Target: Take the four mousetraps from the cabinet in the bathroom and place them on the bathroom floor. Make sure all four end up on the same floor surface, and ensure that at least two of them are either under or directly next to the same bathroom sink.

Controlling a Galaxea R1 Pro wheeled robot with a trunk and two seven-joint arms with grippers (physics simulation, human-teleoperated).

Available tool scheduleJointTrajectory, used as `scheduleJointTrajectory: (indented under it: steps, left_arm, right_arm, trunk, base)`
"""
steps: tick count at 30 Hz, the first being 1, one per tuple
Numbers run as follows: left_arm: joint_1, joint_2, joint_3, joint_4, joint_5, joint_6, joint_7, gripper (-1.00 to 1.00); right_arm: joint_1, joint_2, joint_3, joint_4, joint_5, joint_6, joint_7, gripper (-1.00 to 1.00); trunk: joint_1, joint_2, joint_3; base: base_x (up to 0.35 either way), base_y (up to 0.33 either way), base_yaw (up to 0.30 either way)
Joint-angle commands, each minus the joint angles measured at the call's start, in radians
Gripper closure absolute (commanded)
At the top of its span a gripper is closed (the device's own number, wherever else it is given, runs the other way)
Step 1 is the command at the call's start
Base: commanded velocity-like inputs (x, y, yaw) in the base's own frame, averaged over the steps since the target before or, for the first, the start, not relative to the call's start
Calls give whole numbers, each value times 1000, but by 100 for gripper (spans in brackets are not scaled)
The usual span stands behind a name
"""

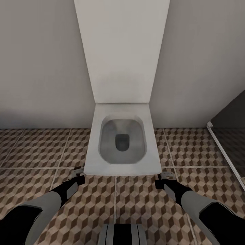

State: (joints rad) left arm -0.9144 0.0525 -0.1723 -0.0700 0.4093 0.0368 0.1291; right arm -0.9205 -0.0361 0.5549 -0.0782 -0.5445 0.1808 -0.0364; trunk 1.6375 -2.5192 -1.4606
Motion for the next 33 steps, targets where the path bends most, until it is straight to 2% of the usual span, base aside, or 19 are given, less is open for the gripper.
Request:
scheduleJointTrajectory:
  steps: [1, 20, 33]
  left_arm:
    - [0, 0, -9, -2, 5, 5, 6, 100]
    - [0, 7, -7, 0, 3, 5, 6, 100]
    - [0, 34, -7, 0, 5, 5, 6, 100]
  right_arm:
    - [0, -1, 8, -3, -9, 6, -3, 100]
    - [0, -1, 8, -3, -9, 6, -3, 100]
    - [0, -1, 7, -2, -8, 6, -3, 100]
  trunk:
    - [0, 0, -1]
    - [0, 0, -1]
    - [0, 0, -1]
  base:
    - [1, 0, 0]
    - [0, 0, 0]
    - [0, 0, 0]
